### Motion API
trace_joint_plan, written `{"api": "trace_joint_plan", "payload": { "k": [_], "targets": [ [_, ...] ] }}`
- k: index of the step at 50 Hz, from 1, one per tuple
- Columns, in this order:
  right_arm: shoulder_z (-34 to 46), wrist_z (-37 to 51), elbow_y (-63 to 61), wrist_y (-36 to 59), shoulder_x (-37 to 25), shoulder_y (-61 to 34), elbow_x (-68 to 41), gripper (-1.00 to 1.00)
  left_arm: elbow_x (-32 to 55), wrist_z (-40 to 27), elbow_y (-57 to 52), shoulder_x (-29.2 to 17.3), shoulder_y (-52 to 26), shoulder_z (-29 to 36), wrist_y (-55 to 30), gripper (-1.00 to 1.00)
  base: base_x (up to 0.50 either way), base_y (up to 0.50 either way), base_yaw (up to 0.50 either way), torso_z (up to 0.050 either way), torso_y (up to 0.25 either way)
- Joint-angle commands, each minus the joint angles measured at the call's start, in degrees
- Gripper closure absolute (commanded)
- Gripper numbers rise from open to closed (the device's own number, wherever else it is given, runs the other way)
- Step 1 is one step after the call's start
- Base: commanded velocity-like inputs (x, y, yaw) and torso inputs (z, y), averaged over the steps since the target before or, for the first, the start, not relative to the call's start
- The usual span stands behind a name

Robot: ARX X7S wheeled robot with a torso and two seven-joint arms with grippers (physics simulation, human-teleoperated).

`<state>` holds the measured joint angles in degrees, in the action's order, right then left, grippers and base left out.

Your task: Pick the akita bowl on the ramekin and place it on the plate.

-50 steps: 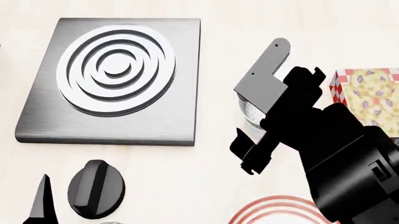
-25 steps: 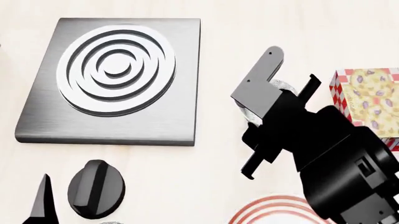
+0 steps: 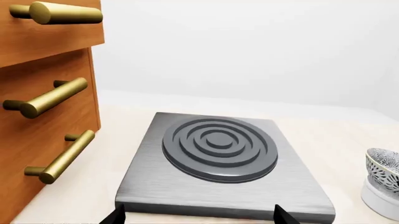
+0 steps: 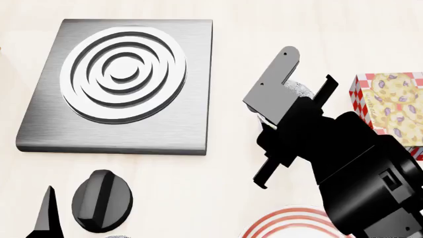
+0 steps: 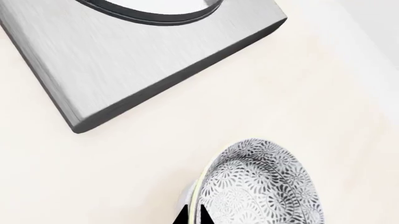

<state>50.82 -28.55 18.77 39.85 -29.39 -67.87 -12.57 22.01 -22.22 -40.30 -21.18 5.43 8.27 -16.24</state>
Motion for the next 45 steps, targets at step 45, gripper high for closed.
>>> {"api": "trace_joint_plan", "payload": {
  "k": [45],
  "targets": [
    [3.8,-12.4,-48.0,23.9,-20.5,-9.3,-4.7,1.00,2.8,-1.0,-2.1,-1.2,0.1,-0.5,-0.2,-1.00,0.00,0.00,0.00,0.000,0.000]
  ]
}}
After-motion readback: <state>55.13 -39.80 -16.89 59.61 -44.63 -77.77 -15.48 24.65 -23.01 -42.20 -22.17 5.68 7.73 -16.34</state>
